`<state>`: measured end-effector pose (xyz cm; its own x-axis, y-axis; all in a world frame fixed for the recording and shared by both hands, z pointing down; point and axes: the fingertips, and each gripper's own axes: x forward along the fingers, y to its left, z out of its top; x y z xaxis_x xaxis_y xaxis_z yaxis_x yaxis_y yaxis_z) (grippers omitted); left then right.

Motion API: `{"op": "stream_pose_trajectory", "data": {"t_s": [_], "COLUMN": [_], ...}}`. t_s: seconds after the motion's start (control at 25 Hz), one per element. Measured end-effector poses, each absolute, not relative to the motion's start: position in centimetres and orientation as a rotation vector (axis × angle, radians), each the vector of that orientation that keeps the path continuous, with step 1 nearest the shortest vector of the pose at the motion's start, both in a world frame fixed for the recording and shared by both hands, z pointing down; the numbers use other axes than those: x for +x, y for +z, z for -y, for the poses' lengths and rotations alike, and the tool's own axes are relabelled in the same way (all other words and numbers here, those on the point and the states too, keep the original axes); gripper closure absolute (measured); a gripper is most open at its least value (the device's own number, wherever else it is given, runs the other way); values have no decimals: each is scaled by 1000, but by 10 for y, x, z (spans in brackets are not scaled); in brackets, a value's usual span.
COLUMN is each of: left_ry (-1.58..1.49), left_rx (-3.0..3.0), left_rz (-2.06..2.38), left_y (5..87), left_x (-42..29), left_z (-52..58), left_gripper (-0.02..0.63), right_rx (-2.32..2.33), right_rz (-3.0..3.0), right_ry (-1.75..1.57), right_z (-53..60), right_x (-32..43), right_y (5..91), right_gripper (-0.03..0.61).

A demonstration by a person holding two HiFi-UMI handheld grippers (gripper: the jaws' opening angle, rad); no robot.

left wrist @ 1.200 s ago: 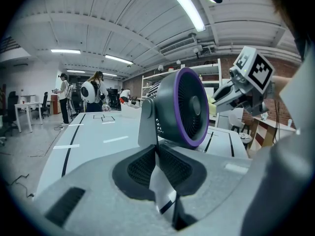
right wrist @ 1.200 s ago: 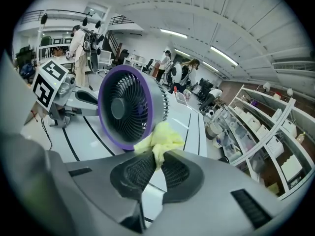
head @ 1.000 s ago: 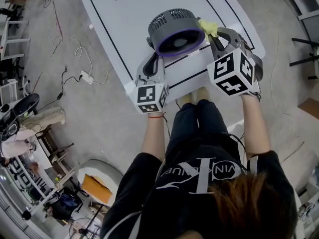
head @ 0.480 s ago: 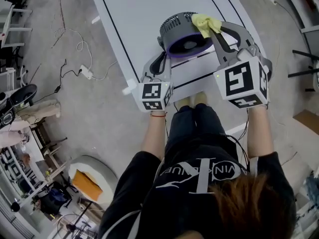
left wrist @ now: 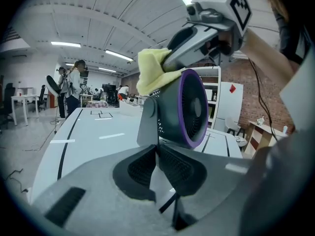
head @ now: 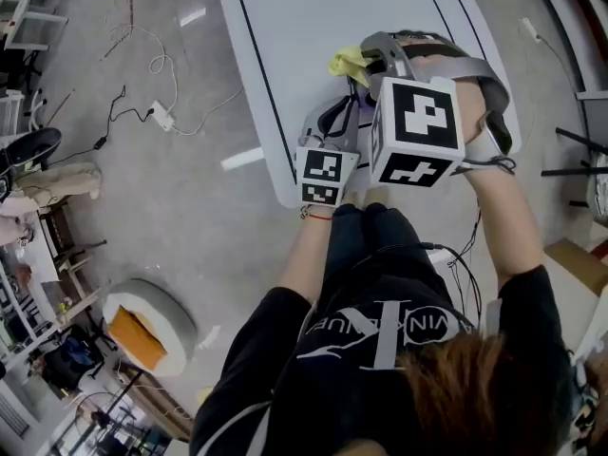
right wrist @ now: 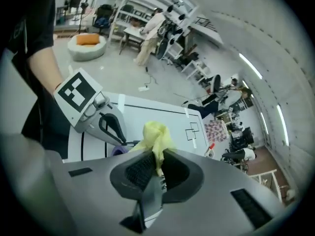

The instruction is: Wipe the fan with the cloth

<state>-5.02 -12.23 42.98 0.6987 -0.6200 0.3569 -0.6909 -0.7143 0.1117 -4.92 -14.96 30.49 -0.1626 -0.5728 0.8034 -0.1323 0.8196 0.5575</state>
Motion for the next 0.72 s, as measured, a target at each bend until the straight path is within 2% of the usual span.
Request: {"op": "stream_pose_trajectory", "data": {"t_s": [0.28, 0.72], "left_ry": [427, 434], "left_rx": [2687, 2710], "left_rz": [1028, 1011], "left_y": [424, 430], "left_x": [-48, -57], "left_z": [122, 126], "left_gripper": [578, 578], "right_rx": [312, 407], "right_rz": [1555, 1584], "right_ry": [-425, -334], "right_z": [155, 169], "right_x": [-65, -56], "right_y": [325, 316], "right_gripper": [549, 549]}}
